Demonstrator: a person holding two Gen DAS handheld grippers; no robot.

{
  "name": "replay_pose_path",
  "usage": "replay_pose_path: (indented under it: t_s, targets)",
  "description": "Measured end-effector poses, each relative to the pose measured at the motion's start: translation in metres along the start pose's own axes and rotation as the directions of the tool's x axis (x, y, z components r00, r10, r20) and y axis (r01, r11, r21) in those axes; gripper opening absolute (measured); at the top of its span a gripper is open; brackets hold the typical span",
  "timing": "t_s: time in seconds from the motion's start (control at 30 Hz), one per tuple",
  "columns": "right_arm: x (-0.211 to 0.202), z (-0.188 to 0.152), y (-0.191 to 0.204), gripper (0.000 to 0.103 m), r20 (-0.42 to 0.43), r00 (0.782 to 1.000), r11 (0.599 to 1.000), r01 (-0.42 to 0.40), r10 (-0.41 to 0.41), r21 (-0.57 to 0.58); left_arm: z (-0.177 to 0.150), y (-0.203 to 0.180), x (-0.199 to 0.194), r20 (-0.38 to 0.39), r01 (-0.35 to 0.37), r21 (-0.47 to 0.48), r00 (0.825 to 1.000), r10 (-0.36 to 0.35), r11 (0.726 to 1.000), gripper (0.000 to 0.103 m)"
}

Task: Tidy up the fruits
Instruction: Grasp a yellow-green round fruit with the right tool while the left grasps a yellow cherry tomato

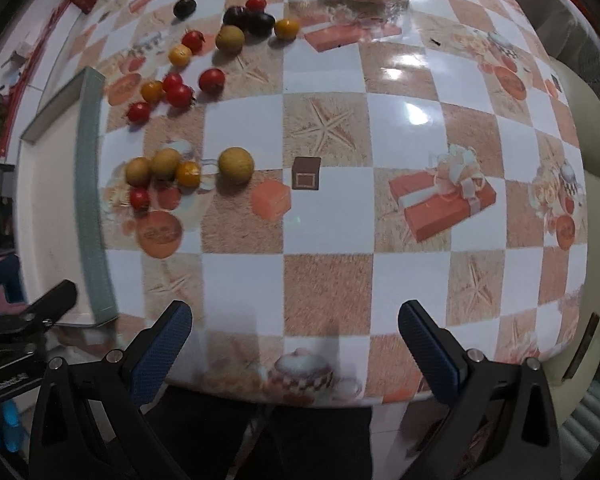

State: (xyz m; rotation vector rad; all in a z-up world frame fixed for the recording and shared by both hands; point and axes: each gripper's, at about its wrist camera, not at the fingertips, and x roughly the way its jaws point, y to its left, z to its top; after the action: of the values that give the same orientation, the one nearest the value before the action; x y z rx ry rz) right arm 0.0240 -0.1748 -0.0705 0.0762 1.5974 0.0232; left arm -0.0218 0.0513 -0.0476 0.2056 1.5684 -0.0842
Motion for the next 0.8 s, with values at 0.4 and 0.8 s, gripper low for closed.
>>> replay_pose_path:
  t_s: [0.4,0.8]
  targets:
    - [0.023,0.037,0.005,0.102,0.113,0.993,0.993,-0.026,0.039,-0.113,0.071,0.004,-0.012,0.198,0.021,-0.017,0.980,-0.017,1.000,0.103]
    - [0.042,0.061,0.029,0.081,0.159,0.982,0.967,-0.057,0.099,-0.250,0.106,-0.033,0.018,0.221,0.071,0.083,0.971,-0.088,0.994,0.068]
